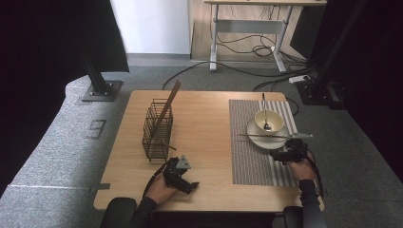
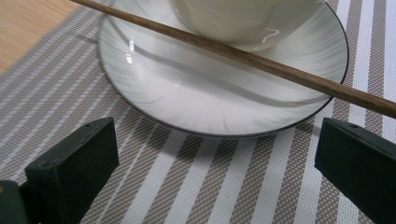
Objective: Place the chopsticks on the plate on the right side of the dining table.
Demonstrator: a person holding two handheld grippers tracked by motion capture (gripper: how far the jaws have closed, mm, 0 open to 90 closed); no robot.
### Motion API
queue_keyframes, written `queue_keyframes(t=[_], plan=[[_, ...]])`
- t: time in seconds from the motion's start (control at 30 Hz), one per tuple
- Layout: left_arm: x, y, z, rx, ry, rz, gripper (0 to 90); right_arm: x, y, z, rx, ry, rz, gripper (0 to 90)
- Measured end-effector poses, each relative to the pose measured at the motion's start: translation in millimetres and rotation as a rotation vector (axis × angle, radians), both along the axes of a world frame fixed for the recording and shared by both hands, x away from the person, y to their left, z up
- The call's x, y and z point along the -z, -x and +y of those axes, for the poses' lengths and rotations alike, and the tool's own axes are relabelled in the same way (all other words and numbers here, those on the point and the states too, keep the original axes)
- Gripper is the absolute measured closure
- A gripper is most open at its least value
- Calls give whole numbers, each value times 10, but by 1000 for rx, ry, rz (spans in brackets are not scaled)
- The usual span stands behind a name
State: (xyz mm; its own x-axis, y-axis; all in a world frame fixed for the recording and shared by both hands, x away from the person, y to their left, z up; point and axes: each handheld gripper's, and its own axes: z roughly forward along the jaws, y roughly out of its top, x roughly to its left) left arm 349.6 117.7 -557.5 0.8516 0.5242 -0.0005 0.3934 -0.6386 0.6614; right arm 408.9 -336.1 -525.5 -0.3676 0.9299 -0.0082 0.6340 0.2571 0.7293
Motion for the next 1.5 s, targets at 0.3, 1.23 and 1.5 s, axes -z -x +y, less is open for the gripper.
queue_keyframes(t=[0.3,1.23,1.5], plan=[[0,0,0,0,0,0,0,-83,223,-15,-42,-24,-3,0],[0,-3,0,2,0,-3,0,-513,664,416,-203,-55,-32,0],[1,-2,-1,0,2,-3,0,-675,652,698,-281,-120,-28,0]])
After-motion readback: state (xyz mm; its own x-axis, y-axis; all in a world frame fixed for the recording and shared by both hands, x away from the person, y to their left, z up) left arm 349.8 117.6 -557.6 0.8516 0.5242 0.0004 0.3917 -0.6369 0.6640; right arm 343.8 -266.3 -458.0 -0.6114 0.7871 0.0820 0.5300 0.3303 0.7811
